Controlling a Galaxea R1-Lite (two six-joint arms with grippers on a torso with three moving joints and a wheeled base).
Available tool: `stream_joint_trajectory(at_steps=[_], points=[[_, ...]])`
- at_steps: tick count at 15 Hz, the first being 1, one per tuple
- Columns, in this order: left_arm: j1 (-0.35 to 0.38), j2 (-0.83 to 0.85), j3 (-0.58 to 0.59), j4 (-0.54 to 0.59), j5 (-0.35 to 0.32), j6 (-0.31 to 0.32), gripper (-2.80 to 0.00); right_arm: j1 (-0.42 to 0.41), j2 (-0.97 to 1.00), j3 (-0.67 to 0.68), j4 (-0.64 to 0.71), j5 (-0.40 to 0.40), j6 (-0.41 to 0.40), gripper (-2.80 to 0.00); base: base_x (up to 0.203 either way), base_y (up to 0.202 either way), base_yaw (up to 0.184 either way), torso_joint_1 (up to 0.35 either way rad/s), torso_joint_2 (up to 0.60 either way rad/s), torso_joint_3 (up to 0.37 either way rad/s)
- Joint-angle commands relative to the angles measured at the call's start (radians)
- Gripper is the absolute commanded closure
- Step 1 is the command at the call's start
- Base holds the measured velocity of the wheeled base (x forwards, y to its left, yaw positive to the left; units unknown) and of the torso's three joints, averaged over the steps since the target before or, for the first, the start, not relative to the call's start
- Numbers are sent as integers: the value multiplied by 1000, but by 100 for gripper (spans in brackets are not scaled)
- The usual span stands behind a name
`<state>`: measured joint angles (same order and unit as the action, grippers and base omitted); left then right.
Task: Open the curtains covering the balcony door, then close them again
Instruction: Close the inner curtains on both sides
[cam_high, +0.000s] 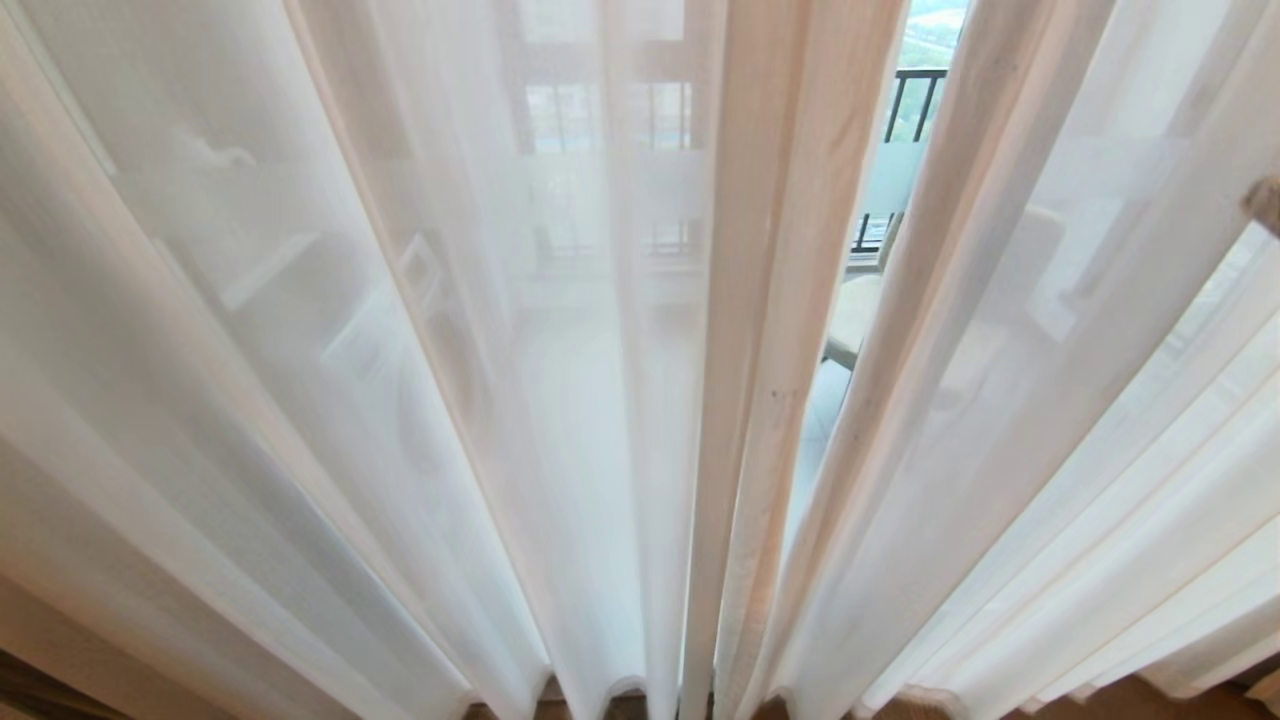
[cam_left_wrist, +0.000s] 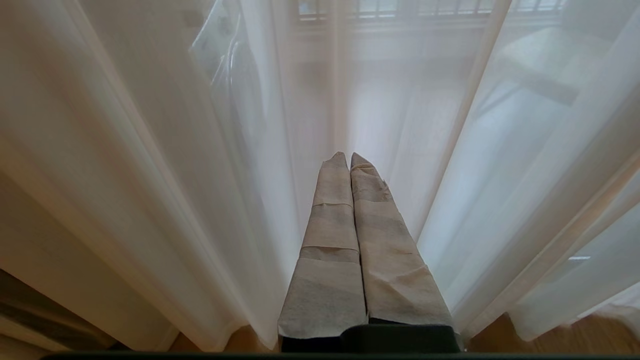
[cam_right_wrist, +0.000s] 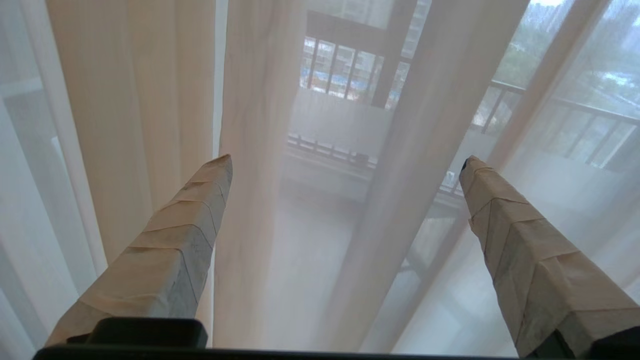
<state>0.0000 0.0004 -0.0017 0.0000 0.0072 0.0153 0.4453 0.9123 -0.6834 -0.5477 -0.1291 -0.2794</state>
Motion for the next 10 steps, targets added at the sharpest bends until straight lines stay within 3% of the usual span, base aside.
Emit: stream_joint_trajectory(at_steps=[1, 9, 10], points=[[0, 0, 0, 0, 0, 0, 0, 0, -130, 94, 8, -2, -2, -280, 0, 0, 0, 0, 0, 0], [0, 0, 0, 0, 0, 0, 0, -18, -175, 372, -97, -11, 11, -280, 0, 0, 0, 0, 0, 0], [0, 0, 0, 0, 0, 0, 0, -41, -175, 407, -115, -7, 13, 0, 0, 0, 0, 0, 0, 0]])
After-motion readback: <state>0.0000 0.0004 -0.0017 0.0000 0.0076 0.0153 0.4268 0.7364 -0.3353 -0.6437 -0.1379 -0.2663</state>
